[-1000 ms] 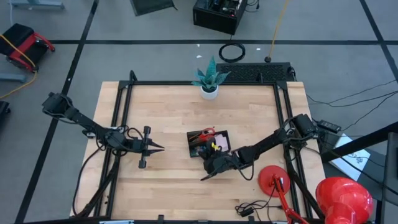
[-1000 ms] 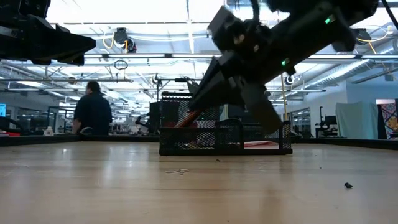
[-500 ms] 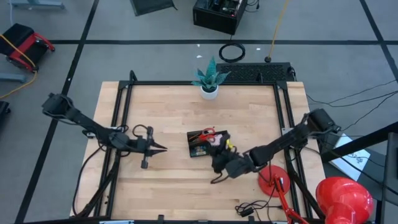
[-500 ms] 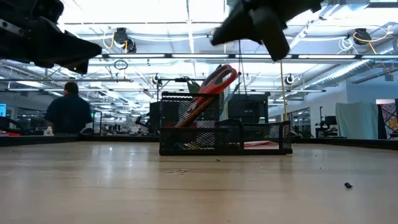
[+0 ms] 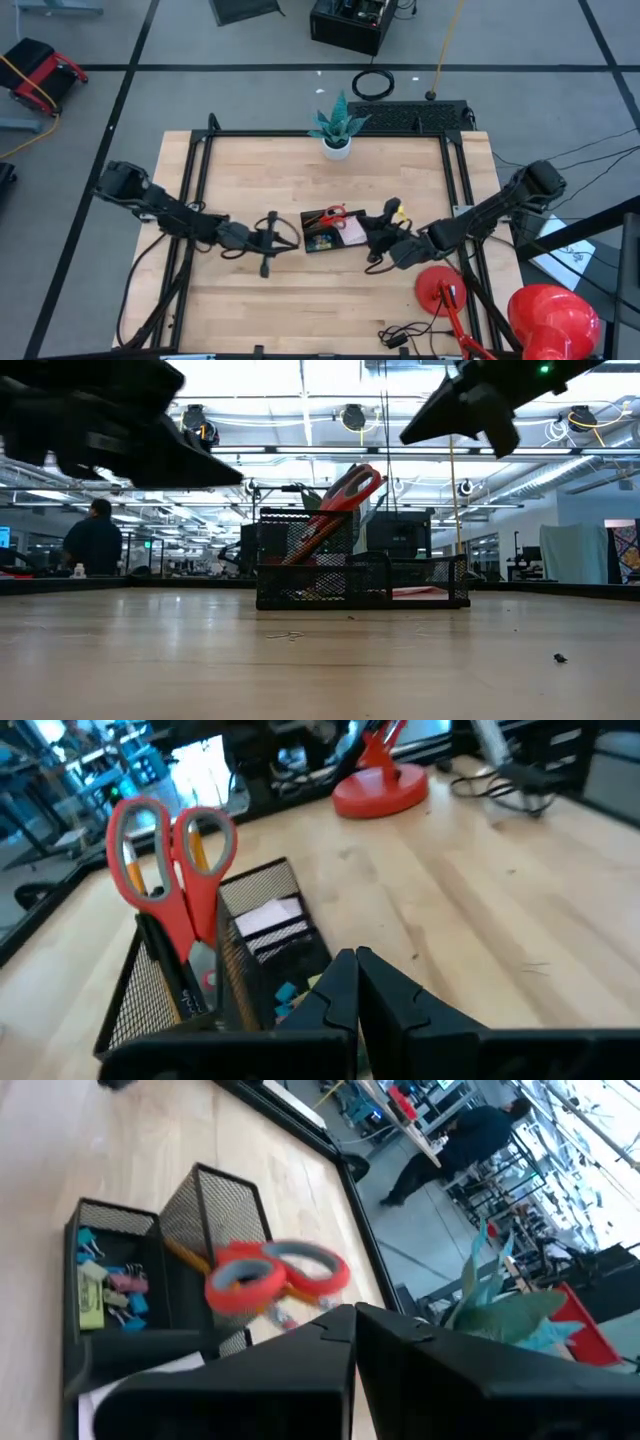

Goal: Pick and place office supplies into organizer
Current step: Adjust the desk organizer, then return to Home Position

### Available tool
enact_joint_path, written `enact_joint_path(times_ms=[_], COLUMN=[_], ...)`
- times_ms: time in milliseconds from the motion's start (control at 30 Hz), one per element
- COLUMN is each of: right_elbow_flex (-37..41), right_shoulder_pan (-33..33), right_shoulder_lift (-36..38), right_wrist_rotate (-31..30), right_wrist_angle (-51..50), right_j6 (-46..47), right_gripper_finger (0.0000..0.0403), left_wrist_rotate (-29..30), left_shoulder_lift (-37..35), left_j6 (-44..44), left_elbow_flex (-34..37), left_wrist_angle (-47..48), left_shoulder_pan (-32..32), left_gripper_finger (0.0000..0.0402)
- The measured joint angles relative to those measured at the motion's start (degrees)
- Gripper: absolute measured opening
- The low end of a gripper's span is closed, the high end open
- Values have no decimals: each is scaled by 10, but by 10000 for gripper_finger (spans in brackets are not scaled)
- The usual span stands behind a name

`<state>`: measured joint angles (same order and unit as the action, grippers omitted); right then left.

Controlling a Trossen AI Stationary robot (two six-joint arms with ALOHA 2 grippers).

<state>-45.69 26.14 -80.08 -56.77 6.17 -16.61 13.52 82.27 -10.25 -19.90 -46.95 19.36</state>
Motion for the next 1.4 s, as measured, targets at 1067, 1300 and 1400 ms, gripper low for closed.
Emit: enact_joint_path(times_ms=[1067, 1300, 1400], right_elbow_flex=[43, 43, 43], right_shoulder_pan=[10, 10, 10], right_shoulder_lift=[63, 63, 63], right_wrist_rotate=[45, 46, 62], right_wrist_angle=[26, 26, 26], right_j6=[7, 9, 9], right_gripper_finger=[0, 0, 0], left_wrist_rotate=[0, -13, -14], left_shoulder_lift=[170, 170, 170], left_j6=[82, 70, 47], left_elbow_flex=[-78, -78, -78], left_wrist_angle=[-5, -5, -27], left_shoulder_pan=[-116, -112, -97], left_gripper_finger=[8, 9, 6])
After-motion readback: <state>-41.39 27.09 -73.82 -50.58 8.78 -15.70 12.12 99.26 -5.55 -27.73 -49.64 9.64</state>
